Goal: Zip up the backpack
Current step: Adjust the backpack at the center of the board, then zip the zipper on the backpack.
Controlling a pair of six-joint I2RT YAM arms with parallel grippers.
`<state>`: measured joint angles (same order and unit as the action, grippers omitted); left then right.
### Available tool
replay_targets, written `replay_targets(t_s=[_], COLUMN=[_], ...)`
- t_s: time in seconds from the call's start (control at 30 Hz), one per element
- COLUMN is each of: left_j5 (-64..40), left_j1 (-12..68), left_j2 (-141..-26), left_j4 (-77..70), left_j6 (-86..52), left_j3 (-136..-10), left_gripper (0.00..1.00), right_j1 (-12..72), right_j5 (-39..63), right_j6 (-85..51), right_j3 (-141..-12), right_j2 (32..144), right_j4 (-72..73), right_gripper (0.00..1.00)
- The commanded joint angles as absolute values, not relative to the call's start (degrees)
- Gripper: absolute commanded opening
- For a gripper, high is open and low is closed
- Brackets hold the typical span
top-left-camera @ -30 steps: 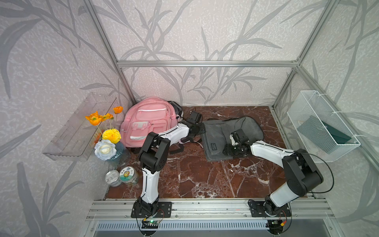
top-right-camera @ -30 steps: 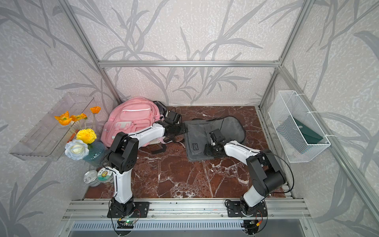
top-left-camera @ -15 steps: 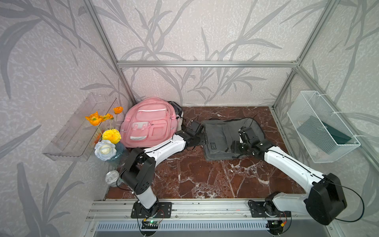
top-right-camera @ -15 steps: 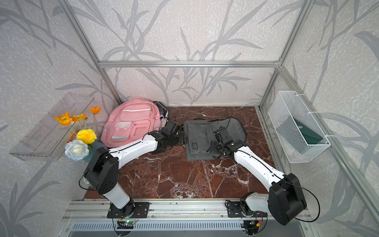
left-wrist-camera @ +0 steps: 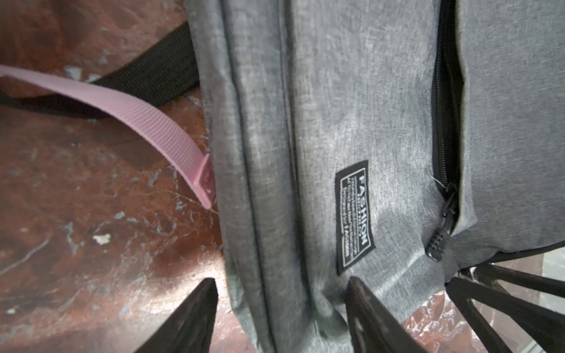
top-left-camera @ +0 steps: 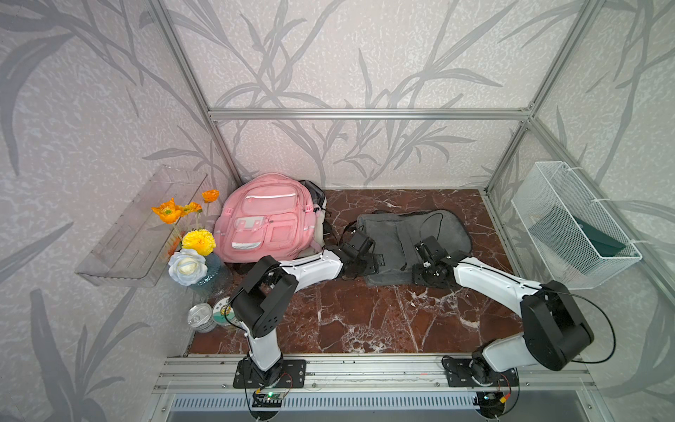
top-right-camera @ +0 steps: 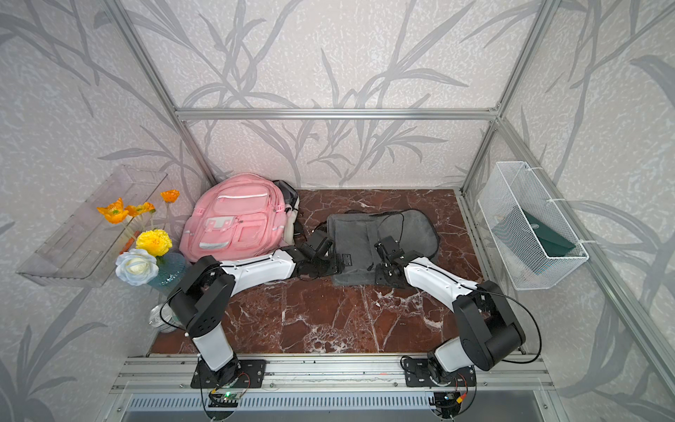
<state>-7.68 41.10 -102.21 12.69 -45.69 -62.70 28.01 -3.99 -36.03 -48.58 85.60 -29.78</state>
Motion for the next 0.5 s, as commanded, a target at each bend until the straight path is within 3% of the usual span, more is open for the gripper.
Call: replay_targets(t_s=[0.0,0.27,0.47], left_j5=[-7.6,-7.5,-7.6], left_j1=[41.0,41.1,41.0], left_j2=[-102.6,-103.9,-104.4], left_j4=[11.5,11.3,10.7], left_j6=[-46.0,-45.6,-45.7], left_j3=[-62.6,-62.2,-62.3], left_gripper=[0.6,0.47,0.4], right_j1=[27.8,27.7,27.8], right_j5=[-5.2,-4.7,-7.2], right_j6=[-37.8,-39.2,-39.0], right_j3=[-50.7,-50.9,-53.9], right_j2=[86.9,85.3,90.7], right_j4=[-29.5,-29.1,-31.4], right_gripper=[0.62,0.67,0.63])
